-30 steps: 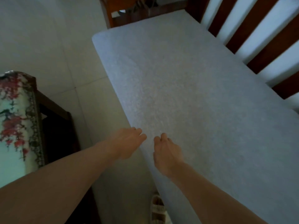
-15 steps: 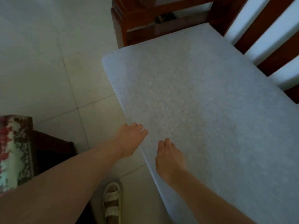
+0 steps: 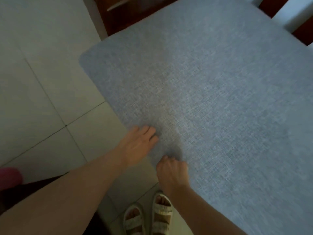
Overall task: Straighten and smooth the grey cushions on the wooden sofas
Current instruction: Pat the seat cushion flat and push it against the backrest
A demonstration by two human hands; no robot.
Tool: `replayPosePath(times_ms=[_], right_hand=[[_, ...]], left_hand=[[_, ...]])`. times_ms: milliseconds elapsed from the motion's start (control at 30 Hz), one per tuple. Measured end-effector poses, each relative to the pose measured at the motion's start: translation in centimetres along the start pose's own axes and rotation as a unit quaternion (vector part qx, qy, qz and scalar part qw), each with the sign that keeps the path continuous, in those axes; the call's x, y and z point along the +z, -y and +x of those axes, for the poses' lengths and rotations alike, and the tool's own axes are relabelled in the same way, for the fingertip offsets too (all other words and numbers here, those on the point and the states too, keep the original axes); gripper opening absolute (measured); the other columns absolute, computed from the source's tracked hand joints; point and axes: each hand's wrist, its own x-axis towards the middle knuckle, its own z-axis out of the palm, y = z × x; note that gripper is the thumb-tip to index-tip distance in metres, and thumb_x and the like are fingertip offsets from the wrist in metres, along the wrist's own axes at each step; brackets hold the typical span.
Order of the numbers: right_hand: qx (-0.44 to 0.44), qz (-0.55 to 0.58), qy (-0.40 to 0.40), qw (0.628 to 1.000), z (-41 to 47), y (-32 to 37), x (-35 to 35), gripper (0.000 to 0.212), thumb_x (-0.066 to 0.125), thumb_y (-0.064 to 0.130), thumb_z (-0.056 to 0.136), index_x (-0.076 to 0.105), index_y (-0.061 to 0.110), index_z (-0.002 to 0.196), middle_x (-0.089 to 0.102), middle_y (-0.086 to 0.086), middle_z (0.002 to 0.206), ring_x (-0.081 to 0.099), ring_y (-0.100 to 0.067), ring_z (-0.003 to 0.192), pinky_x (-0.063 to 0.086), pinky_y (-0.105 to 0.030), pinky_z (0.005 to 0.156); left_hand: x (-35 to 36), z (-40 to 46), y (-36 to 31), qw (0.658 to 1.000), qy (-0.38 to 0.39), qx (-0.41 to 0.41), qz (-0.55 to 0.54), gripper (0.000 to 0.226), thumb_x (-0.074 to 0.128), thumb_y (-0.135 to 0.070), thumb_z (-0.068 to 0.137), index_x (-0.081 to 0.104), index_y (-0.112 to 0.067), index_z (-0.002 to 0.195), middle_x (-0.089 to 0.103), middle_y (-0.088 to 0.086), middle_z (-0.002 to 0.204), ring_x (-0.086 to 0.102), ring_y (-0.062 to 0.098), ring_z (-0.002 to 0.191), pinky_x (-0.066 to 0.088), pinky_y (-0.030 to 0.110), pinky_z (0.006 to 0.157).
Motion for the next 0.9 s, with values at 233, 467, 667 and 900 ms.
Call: replayPosePath(times_ms=[233,467,667,900], right_hand=[[0.039,0.075,-0.028,0.996,1.9,1.5,0.4,0.027,0.088,0.016,0.049,0.064,0.005,0.058,0.058,-0.006,0.053,0.058,-0.016,0.042,0.03,-0.023,0.046],[0.087,0.096,-0.097,0.987,2.1,2.4,1.7,0.043,0.089,0.006,0.013,0.051,0.004,0.034,0.043,-0.004,0.034,0.042,-0.013,0.024,0.034,-0.019,0.038],[0.045,0.084,-0.065,0.993,1.4,1.5,0.9,0.02,0.048,0.012,0.094,0.064,0.009,0.106,0.067,-0.007,0.103,0.067,-0.024,0.092,0.037,-0.027,0.061],[0.026,0.082,-0.031,0.996,0.7,1.8,1.4,0.029,0.034,0.009,0.098,0.055,0.011,0.119,0.065,-0.005,0.107,0.064,-0.028,0.097,0.039,-0.032,0.064]], left_hand=[[3.4,0.7,1.0,0.986,-0.086,0.139,0.032,0.024,0.04,-0.01,0.078,0.063,-0.014,0.071,0.055,0.0,0.071,0.052,0.019,0.069,0.033,0.029,0.061],[4.1,1.0,1.4,0.971,-0.098,0.219,-0.005,0.021,0.052,0.002,0.073,0.061,-0.012,0.061,0.056,0.002,0.06,0.054,0.021,0.059,0.037,0.028,0.05],[2.3,1.3,1.2,0.969,-0.013,0.245,-0.031,0.023,0.081,0.004,0.048,0.062,-0.006,0.055,0.058,0.008,0.054,0.056,0.025,0.048,0.042,0.025,0.039],[1.9,1.2,1.0,0.962,0.008,0.271,-0.046,0.03,0.084,0.005,0.039,0.06,-0.008,0.05,0.055,0.007,0.048,0.055,0.024,0.042,0.039,0.024,0.036]])
